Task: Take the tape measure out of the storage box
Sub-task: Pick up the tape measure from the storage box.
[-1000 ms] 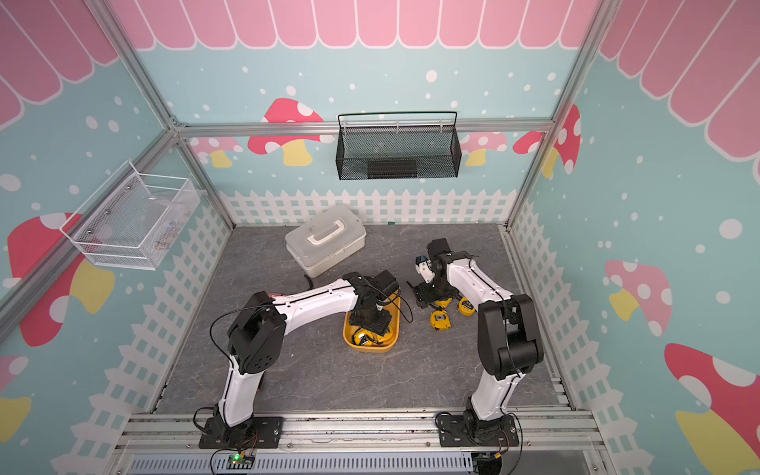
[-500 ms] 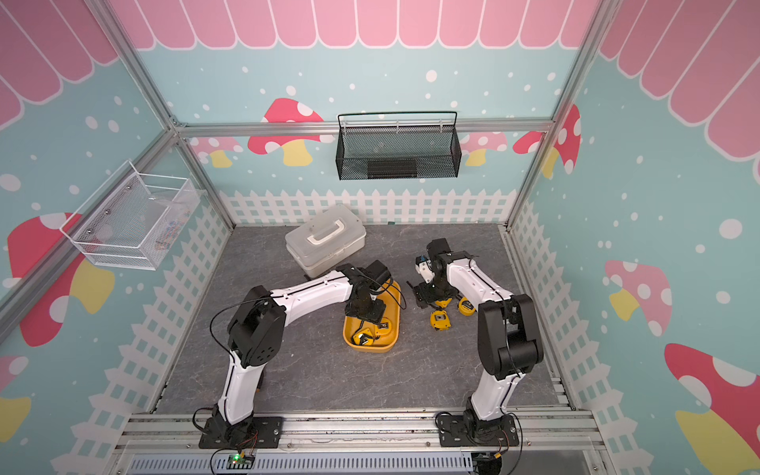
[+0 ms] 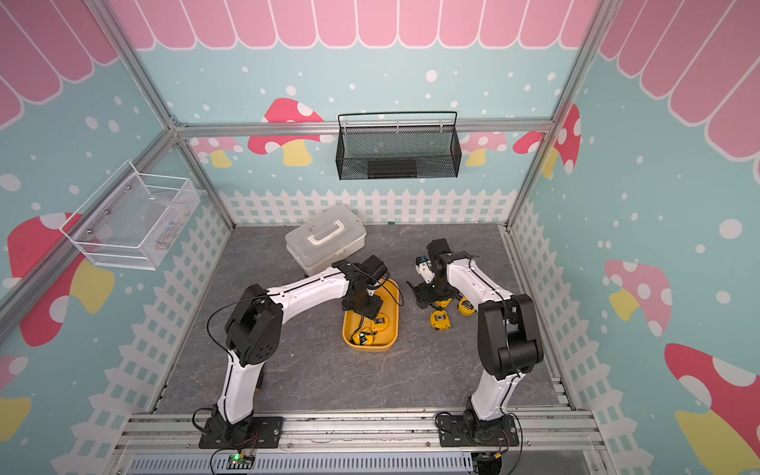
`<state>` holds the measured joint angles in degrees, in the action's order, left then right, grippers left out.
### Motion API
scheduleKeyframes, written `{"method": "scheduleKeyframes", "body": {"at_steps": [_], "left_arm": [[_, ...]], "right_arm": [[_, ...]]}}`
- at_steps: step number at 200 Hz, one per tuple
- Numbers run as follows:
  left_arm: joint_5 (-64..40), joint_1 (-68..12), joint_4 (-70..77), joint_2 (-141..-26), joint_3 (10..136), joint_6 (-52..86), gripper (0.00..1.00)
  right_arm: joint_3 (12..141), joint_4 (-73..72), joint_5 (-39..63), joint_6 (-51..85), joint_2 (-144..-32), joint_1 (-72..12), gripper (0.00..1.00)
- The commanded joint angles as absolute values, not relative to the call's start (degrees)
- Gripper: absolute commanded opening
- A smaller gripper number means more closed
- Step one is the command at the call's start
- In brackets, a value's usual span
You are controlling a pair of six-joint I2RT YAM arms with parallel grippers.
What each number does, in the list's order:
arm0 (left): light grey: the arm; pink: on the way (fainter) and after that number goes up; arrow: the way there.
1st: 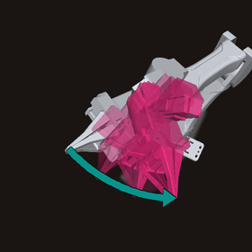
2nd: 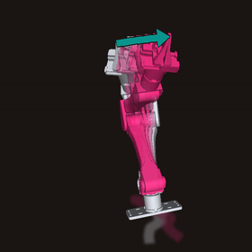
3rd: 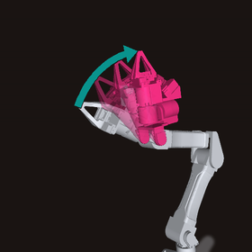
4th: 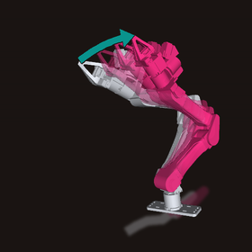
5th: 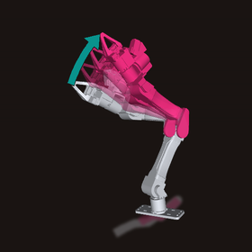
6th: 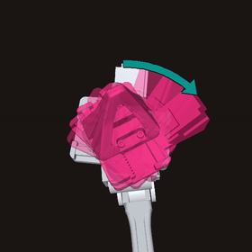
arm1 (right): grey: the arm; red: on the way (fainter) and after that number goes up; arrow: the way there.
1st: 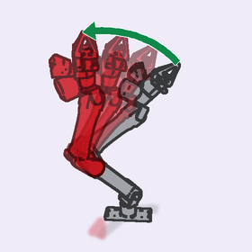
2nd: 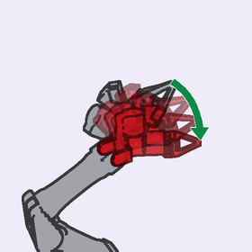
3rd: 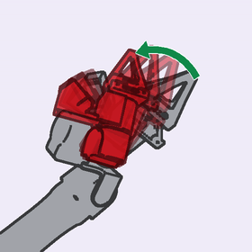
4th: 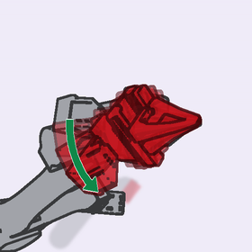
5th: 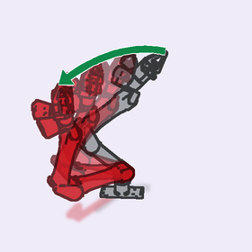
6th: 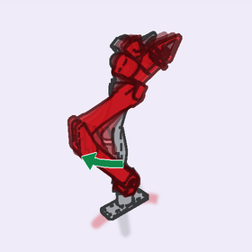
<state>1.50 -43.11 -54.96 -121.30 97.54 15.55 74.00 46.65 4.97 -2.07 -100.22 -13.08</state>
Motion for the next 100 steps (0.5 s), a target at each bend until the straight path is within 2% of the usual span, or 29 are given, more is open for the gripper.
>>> {"method": "scheduleKeyframes", "body": {"at_steps": [1,100], "left_arm": [[2.1,-44.3,-54.9,-118.4,97.1,8.2,0.71],[-2.8,-45.7,-55.0,-119.9,98.6,-11.4,0.73]], "right_arm": [[73.3,47.7,4.8,-1.9,-100.4,-12.8,0.86],[72.7,48.0,4.3,-1.6,-99.5,-12.8,0.86]]}}
